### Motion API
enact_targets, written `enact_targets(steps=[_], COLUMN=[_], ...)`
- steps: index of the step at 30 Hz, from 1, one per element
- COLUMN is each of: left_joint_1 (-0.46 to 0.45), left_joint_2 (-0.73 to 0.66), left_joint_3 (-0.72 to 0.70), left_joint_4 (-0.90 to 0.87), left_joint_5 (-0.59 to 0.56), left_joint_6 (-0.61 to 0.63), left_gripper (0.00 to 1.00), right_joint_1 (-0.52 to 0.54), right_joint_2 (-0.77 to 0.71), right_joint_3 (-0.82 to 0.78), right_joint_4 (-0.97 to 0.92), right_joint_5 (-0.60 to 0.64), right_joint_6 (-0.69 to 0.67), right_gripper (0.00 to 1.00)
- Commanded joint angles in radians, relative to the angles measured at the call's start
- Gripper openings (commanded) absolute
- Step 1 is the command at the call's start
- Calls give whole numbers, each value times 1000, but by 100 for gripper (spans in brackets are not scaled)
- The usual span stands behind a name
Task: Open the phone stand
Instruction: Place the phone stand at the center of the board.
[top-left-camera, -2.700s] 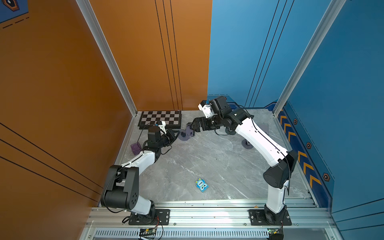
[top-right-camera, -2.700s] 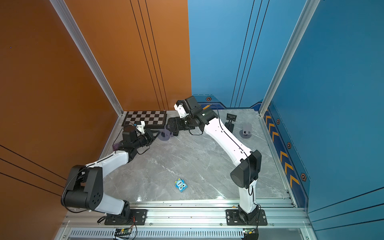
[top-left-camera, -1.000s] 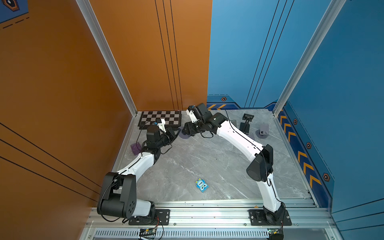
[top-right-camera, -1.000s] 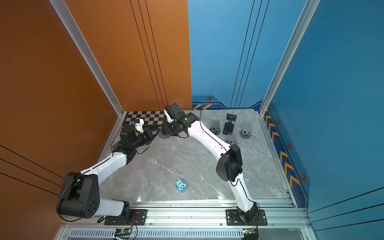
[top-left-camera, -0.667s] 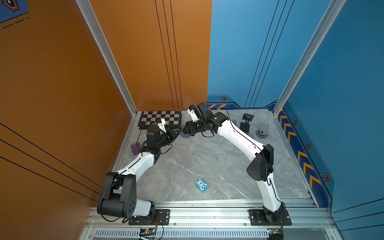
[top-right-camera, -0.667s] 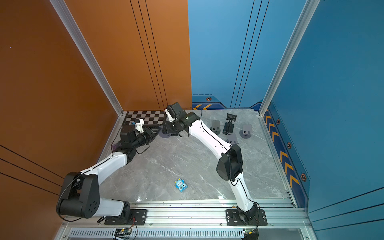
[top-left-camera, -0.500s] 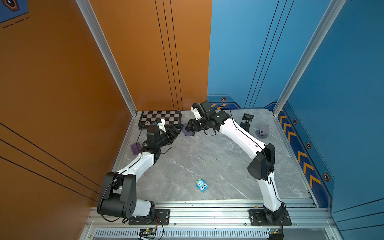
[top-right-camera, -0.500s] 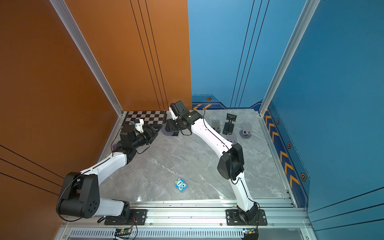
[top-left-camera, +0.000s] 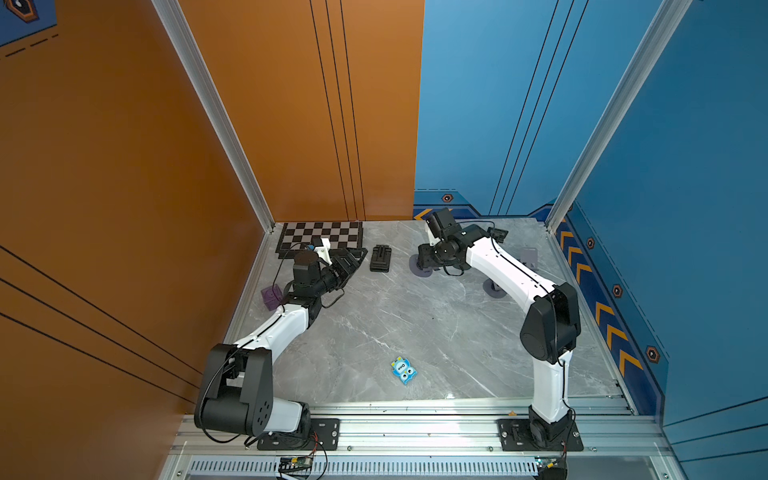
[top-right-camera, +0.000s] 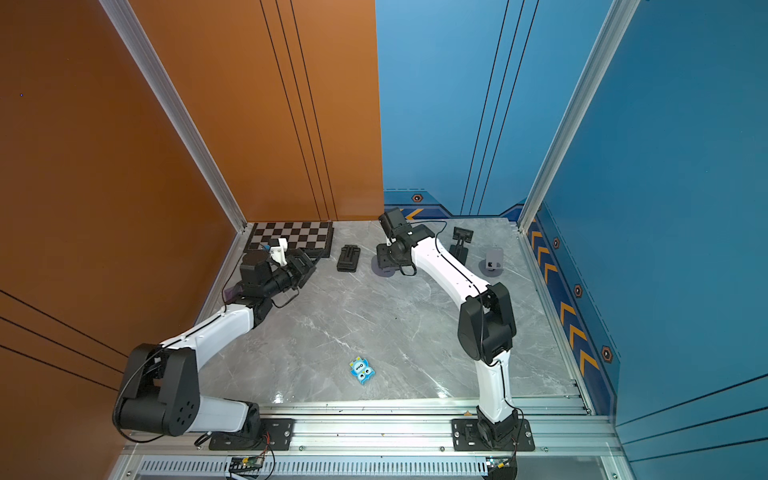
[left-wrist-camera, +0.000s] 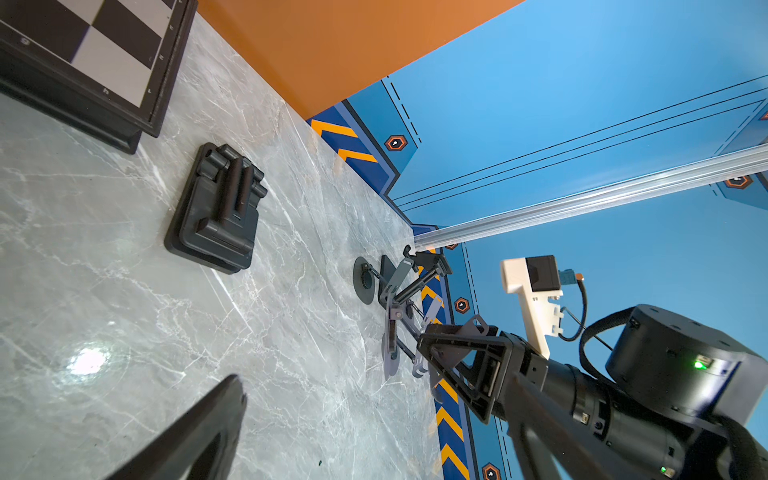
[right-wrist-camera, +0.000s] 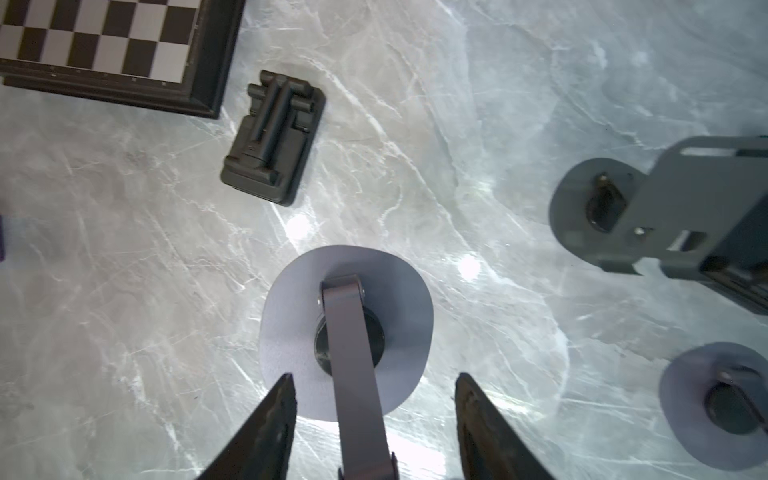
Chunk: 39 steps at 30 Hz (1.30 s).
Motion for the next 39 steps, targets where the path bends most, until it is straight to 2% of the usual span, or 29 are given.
enact_targets(steps=[1,17,31,36,39], left_joint_1=[4,-15,-16,-16,-16], left_joint_2=[18,85,98,100,100], left_joint_3=[14,73,73,72,73], left_joint_4=[8,9,9,8,8], left_joint_5=[-8,6,11,11,10], left_joint_6=[5,10,13,14,13], left_gripper=[98,98,98,98,98], right_joint_1=[-27,-141,-210,-219,-220], right_joint_2=[-75,-96,-80,-62,-57], right_joint_3=[-91,-313,-387,-396,-398], right_joint_4=[18,70,109,109,108], right_joint_5=[85,149,144,151,149], right_joint_6=[-31,-63,-66,-67,-66], right_gripper=[26,26,26,30,38])
